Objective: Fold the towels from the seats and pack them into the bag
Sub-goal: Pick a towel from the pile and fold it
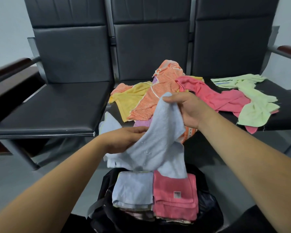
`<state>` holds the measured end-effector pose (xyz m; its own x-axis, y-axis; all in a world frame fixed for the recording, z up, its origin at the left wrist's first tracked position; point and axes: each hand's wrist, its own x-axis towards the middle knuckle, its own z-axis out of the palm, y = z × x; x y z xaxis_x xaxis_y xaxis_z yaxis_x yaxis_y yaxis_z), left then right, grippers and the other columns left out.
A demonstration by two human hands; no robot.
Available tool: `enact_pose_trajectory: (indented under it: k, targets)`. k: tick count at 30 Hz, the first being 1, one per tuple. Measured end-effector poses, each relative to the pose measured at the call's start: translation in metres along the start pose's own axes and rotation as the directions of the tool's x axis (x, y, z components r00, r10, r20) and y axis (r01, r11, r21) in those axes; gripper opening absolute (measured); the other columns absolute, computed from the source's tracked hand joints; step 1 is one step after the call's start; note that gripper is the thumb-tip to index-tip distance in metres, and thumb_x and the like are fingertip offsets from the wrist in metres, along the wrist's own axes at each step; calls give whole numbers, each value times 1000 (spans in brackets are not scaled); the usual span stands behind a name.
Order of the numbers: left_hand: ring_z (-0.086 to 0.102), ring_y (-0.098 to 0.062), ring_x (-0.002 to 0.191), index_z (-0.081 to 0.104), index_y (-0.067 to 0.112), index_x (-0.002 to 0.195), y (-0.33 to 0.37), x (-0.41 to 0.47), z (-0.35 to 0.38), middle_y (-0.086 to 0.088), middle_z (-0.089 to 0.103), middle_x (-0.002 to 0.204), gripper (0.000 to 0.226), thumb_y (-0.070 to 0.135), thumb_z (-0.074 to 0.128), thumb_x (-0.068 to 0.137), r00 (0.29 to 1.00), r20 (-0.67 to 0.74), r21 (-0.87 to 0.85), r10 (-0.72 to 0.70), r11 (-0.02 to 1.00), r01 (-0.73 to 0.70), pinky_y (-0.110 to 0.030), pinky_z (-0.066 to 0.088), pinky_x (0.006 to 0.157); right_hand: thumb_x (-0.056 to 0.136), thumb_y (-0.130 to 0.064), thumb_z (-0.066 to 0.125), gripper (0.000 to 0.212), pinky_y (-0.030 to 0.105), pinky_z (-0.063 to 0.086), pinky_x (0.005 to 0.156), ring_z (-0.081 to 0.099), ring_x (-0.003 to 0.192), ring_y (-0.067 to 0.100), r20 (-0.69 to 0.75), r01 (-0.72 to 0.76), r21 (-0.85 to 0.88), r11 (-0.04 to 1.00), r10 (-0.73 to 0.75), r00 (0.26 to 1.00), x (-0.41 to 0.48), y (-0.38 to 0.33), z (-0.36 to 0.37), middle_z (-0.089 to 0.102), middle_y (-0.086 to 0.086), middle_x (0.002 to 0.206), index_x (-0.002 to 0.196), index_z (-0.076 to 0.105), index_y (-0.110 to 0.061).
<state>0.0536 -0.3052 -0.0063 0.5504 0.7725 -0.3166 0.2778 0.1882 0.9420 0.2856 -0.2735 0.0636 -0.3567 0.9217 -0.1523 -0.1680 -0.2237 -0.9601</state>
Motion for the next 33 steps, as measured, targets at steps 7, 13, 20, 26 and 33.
enact_pose_trajectory:
  k: [7, 13, 20, 26, 33]
  targets:
    - [69, -30, 110, 68, 7, 122, 16, 2, 4, -13, 72, 119, 29, 11, 70, 93, 956, -229, -12, 183, 982, -191, -42, 54, 94, 94, -8, 67, 20, 47, 57, 95, 71, 107, 35, -85, 48, -153, 987, -61, 995, 4, 4, -10, 75, 19, 109, 111, 70, 3]
    - [71, -28, 103, 62, 5, 124, 34, -7, -13, -12, 73, 114, 44, 22, 72, 85, 936, -281, -118, 210, 961, -251, -40, 57, 86, 92, -13, 72, 18, 48, 56, 94, 72, 97, 28, -35, 167, -320, 933, -187, 982, 2, -1, -8, 74, 16, 105, 105, 71, -1]
    - [67, -29, 92, 70, -6, 95, 27, 8, -5, -16, 70, 97, 38, 32, 71, 88, 934, -328, -234, 140, 946, -224, -38, 54, 82, 84, -2, 77, 24, 30, 51, 77, 61, 80, 15, 107, 245, -364, 899, -220, 970, -2, -2, 5, 64, 2, 80, 72, 64, -18]
    - [62, -40, 115, 54, 17, 138, 18, 10, -13, -17, 64, 129, 56, 8, 74, 86, 975, -70, 45, 209, 977, -207, -55, 48, 100, 82, -4, 80, 25, 34, 44, 75, 52, 81, 18, 142, 266, -520, 812, -225, 964, -2, 4, 6, 55, 10, 84, 79, 56, -10]
    - [65, -3, 86, 76, 20, 94, 35, -3, -25, -5, 70, 102, 15, 29, 81, 84, 907, -275, 384, 319, 901, -201, -25, 52, 82, 83, -5, 78, 30, 20, 42, 63, 50, 69, 7, 96, 239, -583, 777, -226, 969, 3, 8, -3, 55, -3, 71, 71, 53, -16]
